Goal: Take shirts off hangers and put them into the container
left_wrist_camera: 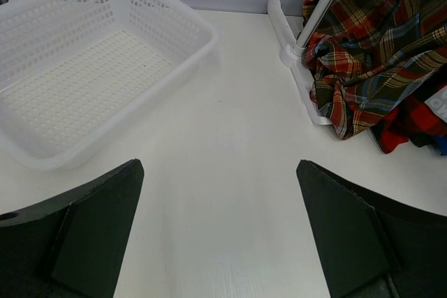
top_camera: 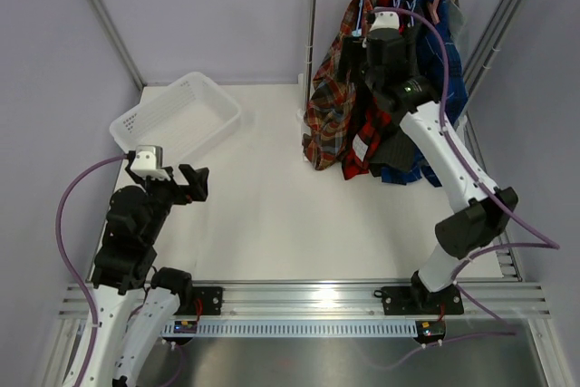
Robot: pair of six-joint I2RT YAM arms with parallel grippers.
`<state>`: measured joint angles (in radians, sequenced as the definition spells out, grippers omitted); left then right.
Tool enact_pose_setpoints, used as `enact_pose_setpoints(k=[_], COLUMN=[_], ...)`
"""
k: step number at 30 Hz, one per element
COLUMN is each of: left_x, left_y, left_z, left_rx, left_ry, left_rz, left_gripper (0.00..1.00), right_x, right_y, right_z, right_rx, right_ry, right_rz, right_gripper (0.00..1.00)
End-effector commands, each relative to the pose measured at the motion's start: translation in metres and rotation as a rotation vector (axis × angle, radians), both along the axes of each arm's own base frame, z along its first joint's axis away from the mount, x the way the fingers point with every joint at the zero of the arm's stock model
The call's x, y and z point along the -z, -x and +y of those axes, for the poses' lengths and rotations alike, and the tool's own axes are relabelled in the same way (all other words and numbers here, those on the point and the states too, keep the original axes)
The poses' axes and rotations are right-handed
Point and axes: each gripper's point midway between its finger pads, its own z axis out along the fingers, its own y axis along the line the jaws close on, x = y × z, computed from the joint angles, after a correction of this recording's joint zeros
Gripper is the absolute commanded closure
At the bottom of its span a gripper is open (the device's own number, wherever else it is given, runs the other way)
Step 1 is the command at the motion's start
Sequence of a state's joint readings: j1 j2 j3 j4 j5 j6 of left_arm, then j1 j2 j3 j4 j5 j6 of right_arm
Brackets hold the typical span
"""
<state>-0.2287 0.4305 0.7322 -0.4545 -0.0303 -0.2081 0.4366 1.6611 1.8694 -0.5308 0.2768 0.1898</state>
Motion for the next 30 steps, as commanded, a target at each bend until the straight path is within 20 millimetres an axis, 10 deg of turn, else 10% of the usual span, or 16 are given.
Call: enact_pose_setpoints(k=[1,6,13,21,30], left_x=[-0.013,-0.011,-0.011,-0.013,-0.034], left_y=[-0.001,0.000,0.000,0.001,0.004], left_z=[-0.001,-0.001,-0.001,-0.003,-0.012], left_rx=[-0.001,0.000,0.003,0.011,0.061], left_ry=[0.019,0.019,0.018,0.020,0.050], left_rz=[-0.055,-0.055,-0.055,-0.059,-0.090], left_gripper=[0.01,0.01,0.01,0.01,0.01], right_x=[-0.014,-0.011,-0.077,-0.129,-0.062], right_y=[-0.035,-0.058,-0.012,0.075,0.143], right_z=[0.003,0.003,-0.020,-0.041,-0.038], right_rx=[0.079,0.110,0.100,-0.029,-0.221], right_ry=[-0.011,0.035,0.024,0.044,0.057], right_rz=[-0.098,-0.139,-0.275,-0.316,-0.192], right_gripper=[0.20,0.47,0.99,1.00,1.00])
